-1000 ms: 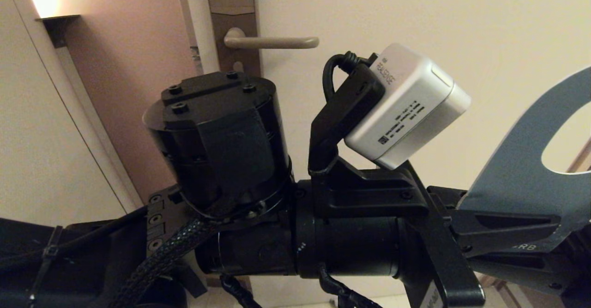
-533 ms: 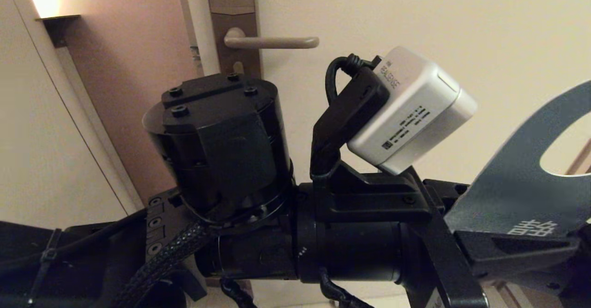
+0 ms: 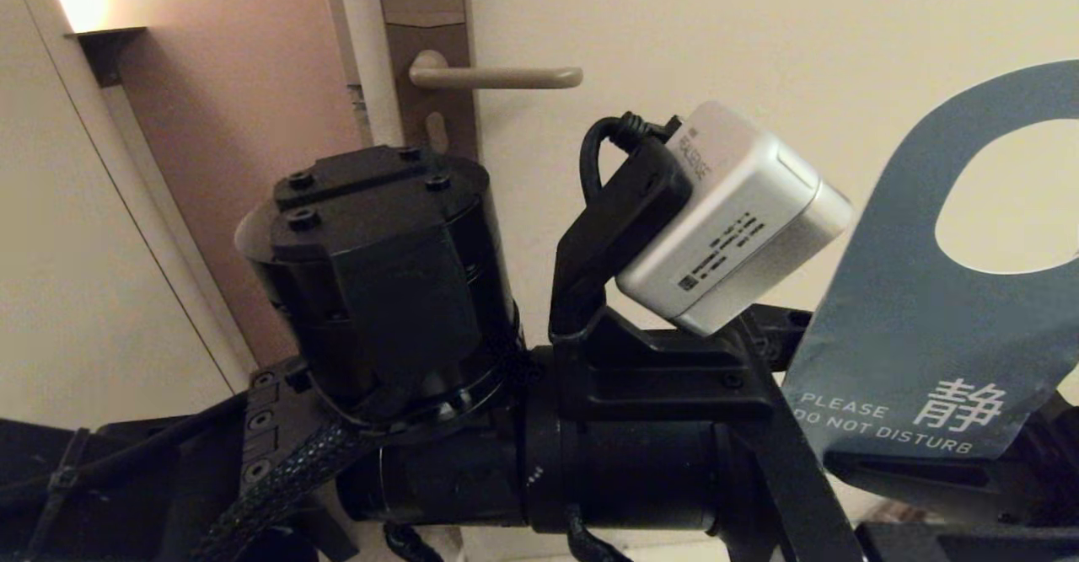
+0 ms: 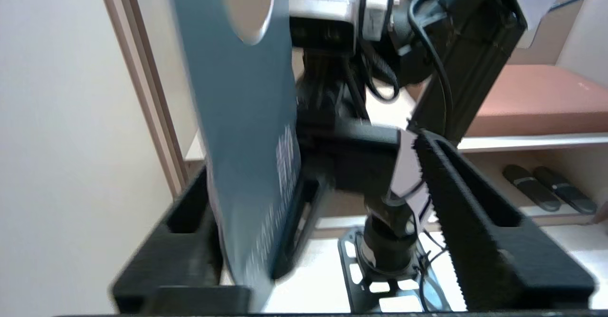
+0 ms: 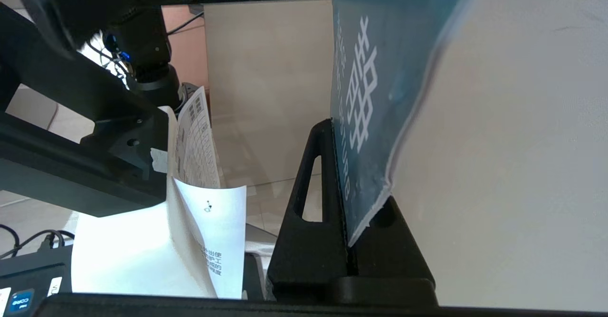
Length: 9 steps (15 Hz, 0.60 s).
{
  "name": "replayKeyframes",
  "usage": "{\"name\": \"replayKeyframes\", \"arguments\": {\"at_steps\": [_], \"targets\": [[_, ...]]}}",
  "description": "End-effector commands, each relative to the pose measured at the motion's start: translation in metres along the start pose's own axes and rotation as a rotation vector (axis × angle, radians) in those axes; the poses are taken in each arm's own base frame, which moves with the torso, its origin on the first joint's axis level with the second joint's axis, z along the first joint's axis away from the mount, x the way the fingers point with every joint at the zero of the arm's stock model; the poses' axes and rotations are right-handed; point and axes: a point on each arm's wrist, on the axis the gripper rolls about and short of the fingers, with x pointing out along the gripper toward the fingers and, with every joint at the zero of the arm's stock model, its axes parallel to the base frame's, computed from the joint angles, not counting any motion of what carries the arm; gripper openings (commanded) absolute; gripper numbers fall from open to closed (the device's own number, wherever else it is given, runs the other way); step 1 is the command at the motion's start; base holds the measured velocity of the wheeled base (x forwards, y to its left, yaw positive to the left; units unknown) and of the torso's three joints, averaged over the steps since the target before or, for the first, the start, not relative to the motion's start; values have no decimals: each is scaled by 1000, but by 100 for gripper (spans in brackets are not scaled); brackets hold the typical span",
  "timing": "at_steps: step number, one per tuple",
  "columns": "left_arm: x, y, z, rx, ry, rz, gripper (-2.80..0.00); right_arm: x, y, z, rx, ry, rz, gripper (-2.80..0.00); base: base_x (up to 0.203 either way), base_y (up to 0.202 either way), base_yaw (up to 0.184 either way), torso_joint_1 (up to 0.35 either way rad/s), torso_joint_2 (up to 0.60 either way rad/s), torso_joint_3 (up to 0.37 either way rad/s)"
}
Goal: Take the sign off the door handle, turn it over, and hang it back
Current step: Hand it to the other hand
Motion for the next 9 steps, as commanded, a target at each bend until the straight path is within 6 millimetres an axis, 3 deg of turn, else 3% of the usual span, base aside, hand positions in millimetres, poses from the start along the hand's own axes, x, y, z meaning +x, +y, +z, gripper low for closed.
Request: {"name": "replayKeyframes", "arguments": {"at_steps": [1,9], "targets": [[-10,-1,2,3,0,14,0,0,0,0,-2,-1,6,-280,0,0,0,0,0,0],[-52,11,2,8,20,137,0,0,0,0,-2,-1,6,-280,0,0,0,0,0,0]]}}
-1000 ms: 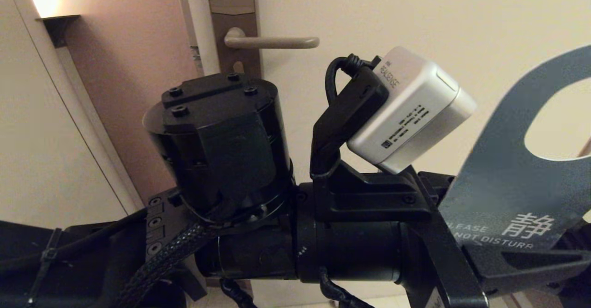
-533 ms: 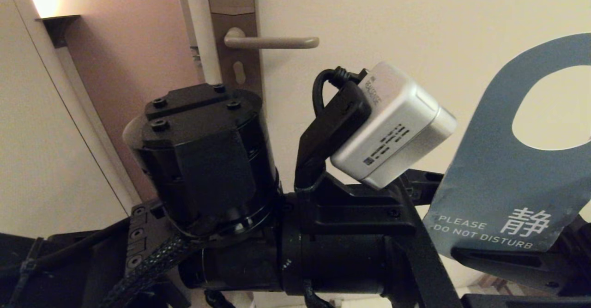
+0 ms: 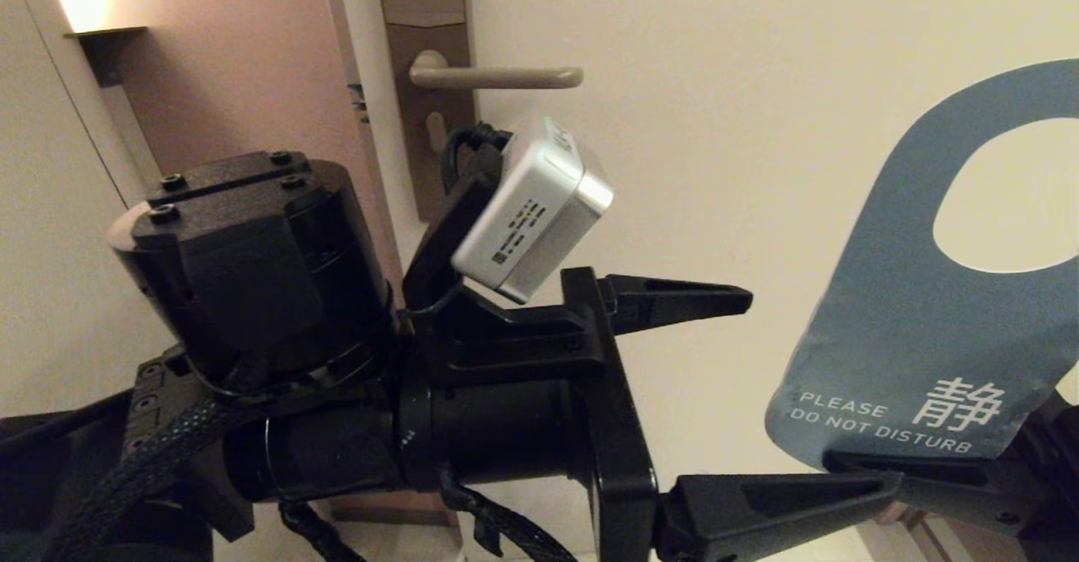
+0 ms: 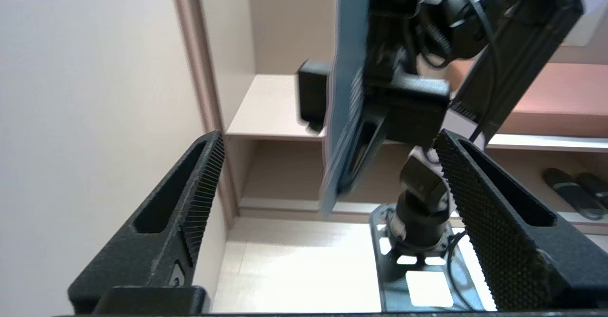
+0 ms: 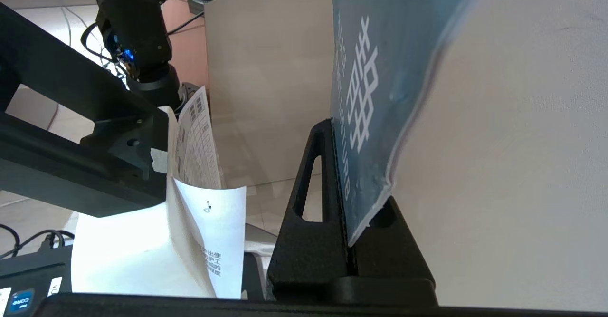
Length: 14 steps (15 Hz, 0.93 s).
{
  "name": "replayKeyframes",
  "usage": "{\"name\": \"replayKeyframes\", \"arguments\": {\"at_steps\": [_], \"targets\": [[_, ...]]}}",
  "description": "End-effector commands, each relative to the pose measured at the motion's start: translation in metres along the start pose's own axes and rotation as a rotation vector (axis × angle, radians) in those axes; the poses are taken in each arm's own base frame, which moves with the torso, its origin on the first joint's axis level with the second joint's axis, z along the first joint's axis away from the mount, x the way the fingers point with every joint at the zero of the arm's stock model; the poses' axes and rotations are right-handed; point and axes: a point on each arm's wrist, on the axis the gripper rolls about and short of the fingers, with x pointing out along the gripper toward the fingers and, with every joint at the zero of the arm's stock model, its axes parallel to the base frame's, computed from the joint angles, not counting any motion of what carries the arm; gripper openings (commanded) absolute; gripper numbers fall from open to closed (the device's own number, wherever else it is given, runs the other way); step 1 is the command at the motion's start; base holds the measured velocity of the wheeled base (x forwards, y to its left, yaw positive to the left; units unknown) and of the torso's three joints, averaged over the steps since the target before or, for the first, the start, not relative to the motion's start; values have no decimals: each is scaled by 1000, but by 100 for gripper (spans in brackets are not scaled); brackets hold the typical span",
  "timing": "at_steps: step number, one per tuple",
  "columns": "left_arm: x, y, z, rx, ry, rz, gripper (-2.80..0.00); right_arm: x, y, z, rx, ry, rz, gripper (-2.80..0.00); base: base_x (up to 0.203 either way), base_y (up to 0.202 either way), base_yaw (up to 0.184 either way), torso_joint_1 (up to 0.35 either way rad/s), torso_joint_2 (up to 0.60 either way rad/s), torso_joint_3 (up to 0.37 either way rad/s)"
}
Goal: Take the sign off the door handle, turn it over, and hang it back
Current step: Hand it to the other hand, then hang the sign back with the other side facing out
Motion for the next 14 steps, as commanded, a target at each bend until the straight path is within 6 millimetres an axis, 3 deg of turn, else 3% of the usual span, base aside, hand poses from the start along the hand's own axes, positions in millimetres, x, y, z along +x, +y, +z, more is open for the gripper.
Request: {"name": "replayKeyframes", "arguments": {"at_steps": [1,3,4,9,14], "targets": [[-12,0,3,7,-8,19,0,0,0,0,-3,-3,5,-280,0,0,0,0,0,0],[-22,0,3,8,-5,39,0,-1,1,0,-5,-5,5,-280,0,0,0,0,0,0],[-27,0,4,12,-6,51,-280,-1,1,0,-4,-4,5,-280,0,0,0,0,0,0],[-52,-1,6,18,-9,107,-280,-1,1,-3,2,3,6,-280,0,0,0,0,0,0],[-96,5,-1,19,12,290,-280,-1,1,-5,7,13,-28,-280,0,0,0,0,0,0]]}}
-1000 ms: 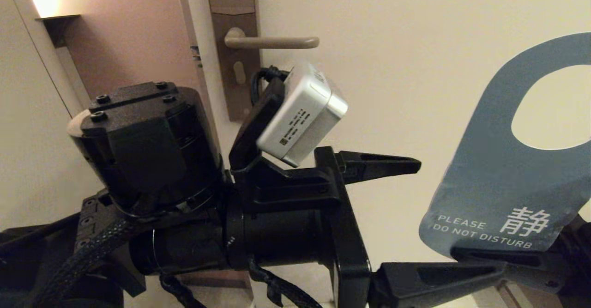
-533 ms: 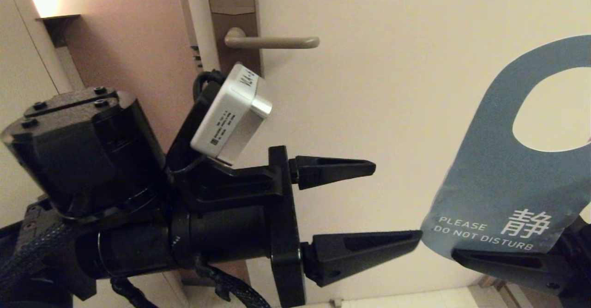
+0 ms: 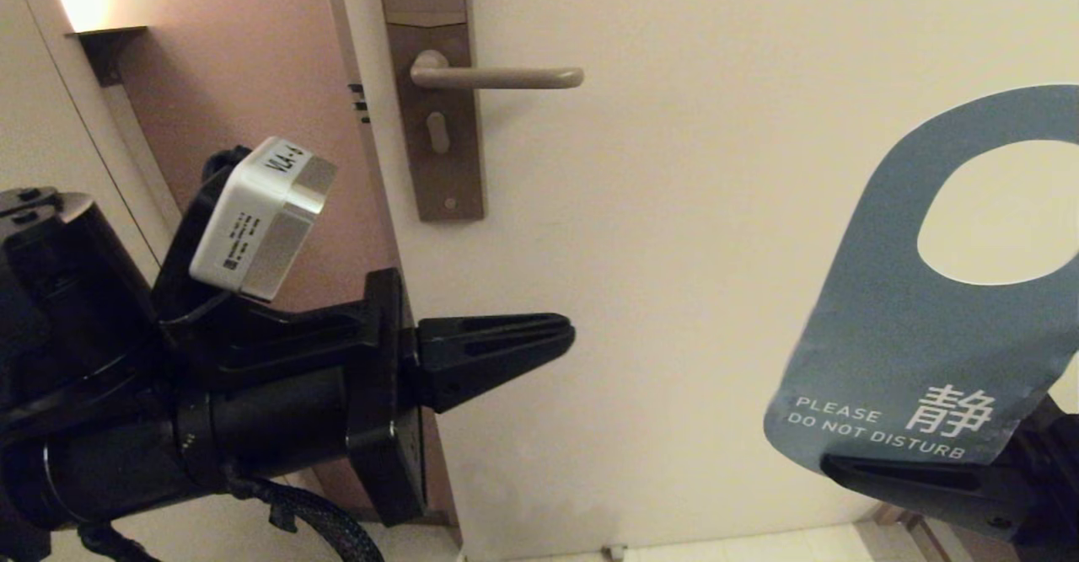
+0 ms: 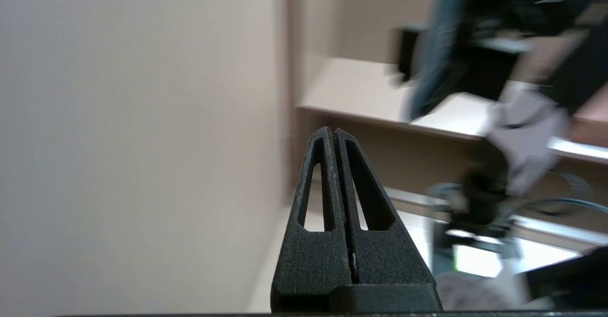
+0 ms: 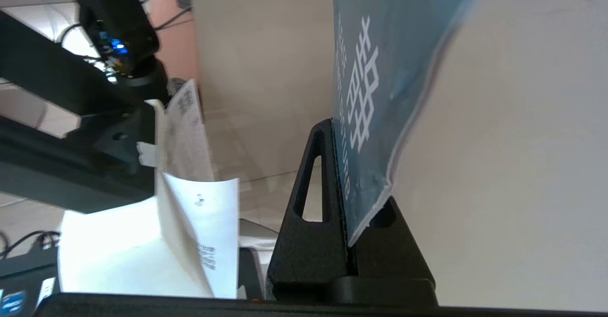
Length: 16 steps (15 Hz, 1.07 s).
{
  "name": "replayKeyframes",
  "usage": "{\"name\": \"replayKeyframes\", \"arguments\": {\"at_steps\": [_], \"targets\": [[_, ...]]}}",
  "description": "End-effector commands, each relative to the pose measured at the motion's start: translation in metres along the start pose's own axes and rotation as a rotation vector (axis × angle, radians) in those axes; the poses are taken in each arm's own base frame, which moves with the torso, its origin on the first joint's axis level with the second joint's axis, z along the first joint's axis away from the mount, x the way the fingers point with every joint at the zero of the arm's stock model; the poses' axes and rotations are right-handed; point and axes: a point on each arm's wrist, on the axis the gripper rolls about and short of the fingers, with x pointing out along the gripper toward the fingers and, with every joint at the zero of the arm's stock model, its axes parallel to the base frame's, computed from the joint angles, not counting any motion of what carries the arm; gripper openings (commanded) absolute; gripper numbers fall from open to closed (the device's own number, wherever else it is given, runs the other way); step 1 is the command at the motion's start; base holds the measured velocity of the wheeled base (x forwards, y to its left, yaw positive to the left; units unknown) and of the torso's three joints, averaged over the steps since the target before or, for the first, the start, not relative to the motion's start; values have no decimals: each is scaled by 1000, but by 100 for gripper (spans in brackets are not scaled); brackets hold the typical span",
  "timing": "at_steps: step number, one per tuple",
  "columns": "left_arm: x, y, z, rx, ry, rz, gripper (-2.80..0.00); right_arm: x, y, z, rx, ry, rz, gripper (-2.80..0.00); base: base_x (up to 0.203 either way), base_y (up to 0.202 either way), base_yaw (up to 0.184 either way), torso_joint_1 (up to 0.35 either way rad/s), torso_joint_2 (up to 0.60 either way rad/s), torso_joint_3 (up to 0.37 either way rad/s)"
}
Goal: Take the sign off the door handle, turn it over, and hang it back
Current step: Hang the sign back with the other side facing out
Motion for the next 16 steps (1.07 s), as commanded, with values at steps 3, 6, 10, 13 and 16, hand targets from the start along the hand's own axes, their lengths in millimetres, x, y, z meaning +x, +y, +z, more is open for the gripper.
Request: {"name": "replayKeyframes", "arguments": {"at_steps": [3,6,10,13,16], "targets": [[-33,15,-2,47,3,203,-280,0,0,0,-3,-1,-12,-280,0,0,0,0,0,0],[-61,23,-6,67,15,371,-280,0,-1,-1,0,7,-47,-280,0,0,0,0,0,0],[-115,16,-21,90,79,595,-280,0,-2,-3,7,21,-93,-280,0,0,0,0,0,0],[-143,-1,-39,97,106,730,-280,0,-2,-3,7,21,-95,-280,0,0,0,0,0,0],[-162,-22,-61,85,126,880,-280,0,-2,-3,4,20,-96,-280,0,0,0,0,0,0]]}}
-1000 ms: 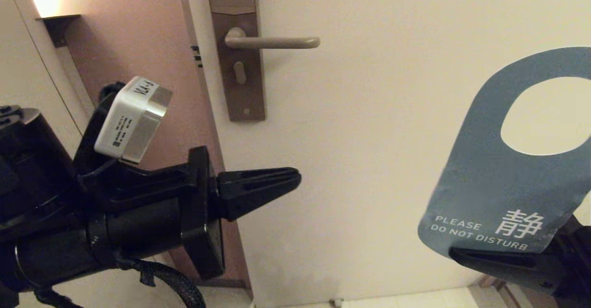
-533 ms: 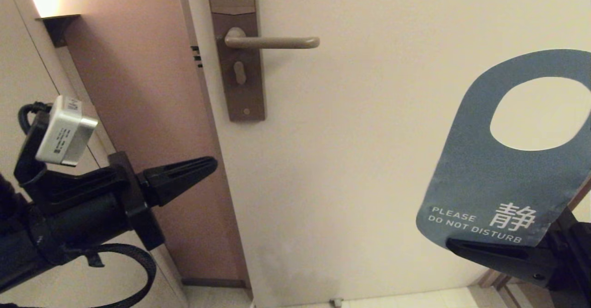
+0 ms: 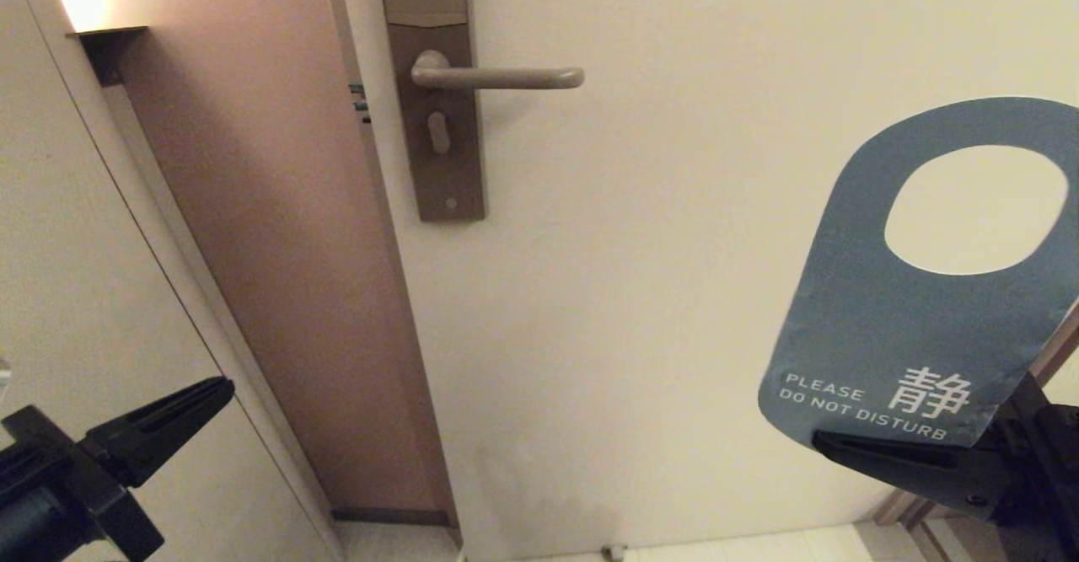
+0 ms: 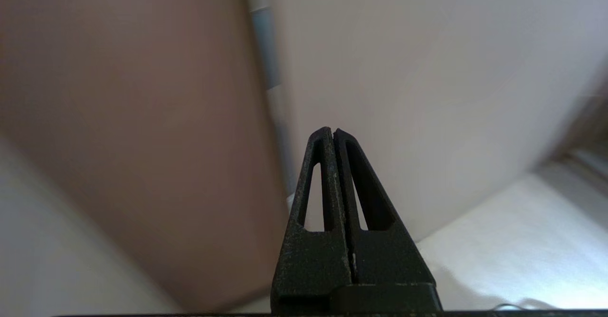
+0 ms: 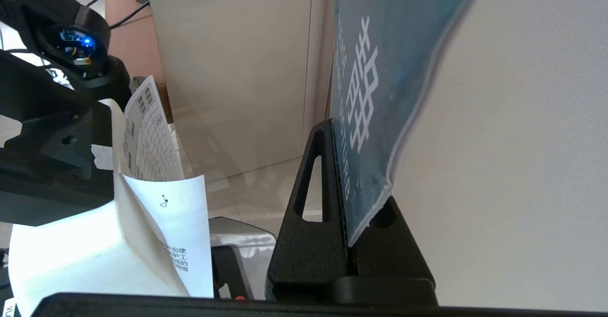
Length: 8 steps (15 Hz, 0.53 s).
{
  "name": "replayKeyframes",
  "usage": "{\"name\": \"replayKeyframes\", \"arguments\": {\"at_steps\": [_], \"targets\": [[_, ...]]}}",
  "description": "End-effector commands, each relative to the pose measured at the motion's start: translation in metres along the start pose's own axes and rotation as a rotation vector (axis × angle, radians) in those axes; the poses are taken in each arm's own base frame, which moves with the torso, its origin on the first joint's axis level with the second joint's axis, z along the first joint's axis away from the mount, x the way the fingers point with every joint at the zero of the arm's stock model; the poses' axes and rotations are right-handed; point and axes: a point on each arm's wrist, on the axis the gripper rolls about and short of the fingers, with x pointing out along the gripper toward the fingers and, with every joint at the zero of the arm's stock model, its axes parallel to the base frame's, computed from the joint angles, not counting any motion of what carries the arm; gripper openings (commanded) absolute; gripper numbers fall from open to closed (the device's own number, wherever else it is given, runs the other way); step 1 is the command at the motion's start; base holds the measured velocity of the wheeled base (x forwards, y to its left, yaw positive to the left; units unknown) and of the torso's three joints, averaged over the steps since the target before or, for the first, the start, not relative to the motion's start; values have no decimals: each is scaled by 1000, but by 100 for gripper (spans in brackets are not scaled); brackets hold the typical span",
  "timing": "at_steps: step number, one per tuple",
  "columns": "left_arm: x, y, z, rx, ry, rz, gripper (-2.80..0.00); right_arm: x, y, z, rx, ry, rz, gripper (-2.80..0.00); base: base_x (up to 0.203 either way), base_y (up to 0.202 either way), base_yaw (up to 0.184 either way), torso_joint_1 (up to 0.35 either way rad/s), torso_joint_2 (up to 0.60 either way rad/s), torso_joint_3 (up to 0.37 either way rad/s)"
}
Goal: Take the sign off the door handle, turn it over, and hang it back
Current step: Hang the sign back with the other side facing out
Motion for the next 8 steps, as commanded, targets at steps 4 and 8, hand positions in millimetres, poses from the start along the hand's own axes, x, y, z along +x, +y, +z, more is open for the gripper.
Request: {"name": "replayKeyframes", "arguments": {"at_steps": [4,8], "targets": [[-38,-9,-23,-17,-31,146,-280,0,0,1,-6,-4,-5,-280,0,0,0,0,0,0],[-62,-17,-39,-53,18,173,-280,0,0,1,-5,-2,-5,-280,0,0,0,0,0,0]]}}
